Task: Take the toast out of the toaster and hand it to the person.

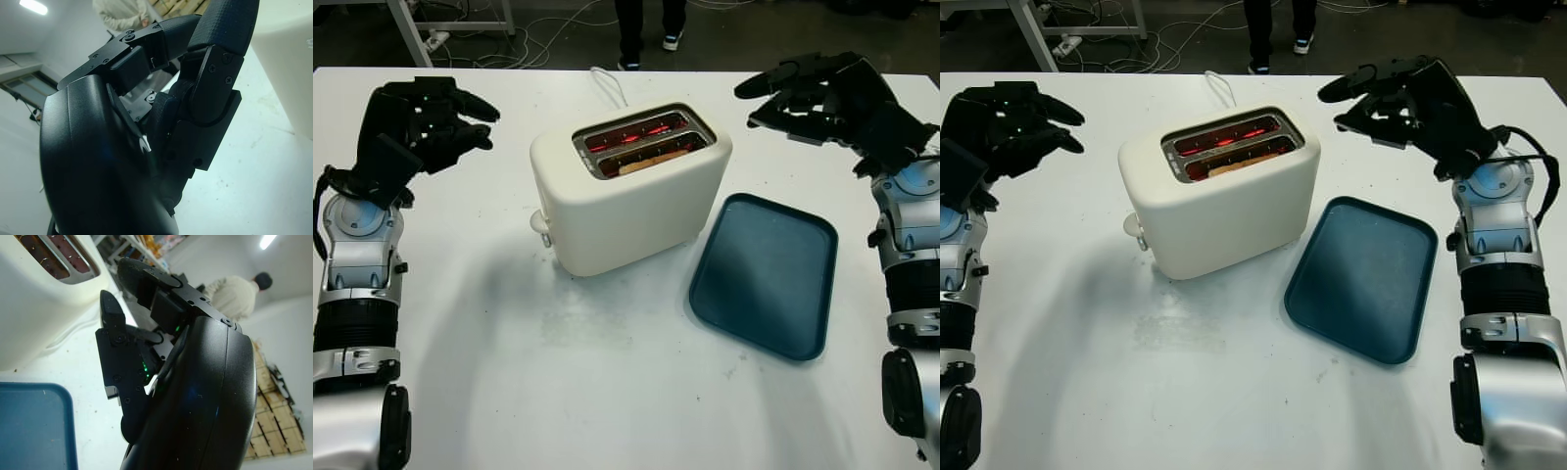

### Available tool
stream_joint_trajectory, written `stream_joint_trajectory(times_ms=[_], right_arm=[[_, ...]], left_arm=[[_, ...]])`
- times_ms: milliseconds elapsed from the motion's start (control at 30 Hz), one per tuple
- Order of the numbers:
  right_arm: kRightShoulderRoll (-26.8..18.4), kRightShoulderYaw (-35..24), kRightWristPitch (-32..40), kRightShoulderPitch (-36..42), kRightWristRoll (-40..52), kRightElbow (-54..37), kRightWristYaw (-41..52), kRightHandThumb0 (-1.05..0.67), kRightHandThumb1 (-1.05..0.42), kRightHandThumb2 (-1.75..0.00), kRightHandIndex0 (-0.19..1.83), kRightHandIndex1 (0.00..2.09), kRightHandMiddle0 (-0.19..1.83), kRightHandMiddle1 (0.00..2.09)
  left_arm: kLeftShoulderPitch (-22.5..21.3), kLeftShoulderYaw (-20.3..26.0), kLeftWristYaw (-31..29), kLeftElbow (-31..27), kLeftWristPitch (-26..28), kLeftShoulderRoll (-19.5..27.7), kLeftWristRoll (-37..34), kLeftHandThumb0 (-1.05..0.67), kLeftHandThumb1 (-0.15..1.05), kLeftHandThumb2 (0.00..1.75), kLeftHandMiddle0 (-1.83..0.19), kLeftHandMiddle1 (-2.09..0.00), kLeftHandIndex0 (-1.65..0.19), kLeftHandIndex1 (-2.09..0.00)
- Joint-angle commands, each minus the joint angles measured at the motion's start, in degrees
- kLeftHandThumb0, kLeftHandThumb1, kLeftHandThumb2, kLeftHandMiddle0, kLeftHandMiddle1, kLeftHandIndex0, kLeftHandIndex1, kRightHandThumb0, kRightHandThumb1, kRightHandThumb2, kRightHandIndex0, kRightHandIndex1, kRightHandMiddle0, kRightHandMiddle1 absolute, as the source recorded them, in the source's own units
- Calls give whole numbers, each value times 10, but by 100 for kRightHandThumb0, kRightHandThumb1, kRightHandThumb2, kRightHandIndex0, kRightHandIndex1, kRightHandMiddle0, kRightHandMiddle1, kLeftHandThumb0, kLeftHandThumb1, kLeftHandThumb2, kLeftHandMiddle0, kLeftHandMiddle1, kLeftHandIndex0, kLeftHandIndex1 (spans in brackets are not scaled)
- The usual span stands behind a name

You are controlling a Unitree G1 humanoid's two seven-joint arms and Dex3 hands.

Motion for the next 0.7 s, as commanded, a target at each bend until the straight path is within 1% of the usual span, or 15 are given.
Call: stream_joint_trajectory(times_ms=[0,467,667], right_arm=[[1,-1,-8,-6,2,2,-4,-19,-92,-7,82,83,95,26],[-2,-2,-4,-3,-3,-4,-7,-19,-92,-8,83,80,95,25],[-3,0,2,-1,-10,-9,-14,-22,-92,-7,84,78,94,24]], left_arm=[[-2,-2,2,-5,-4,-1,3,-105,92,14,-112,-78,-105,-63],[1,0,4,-9,3,-4,-2,-105,92,14,-113,-77,-106,-64],[1,1,3,-8,-2,-4,-2,-105,92,13,-113,-76,-106,-63]])
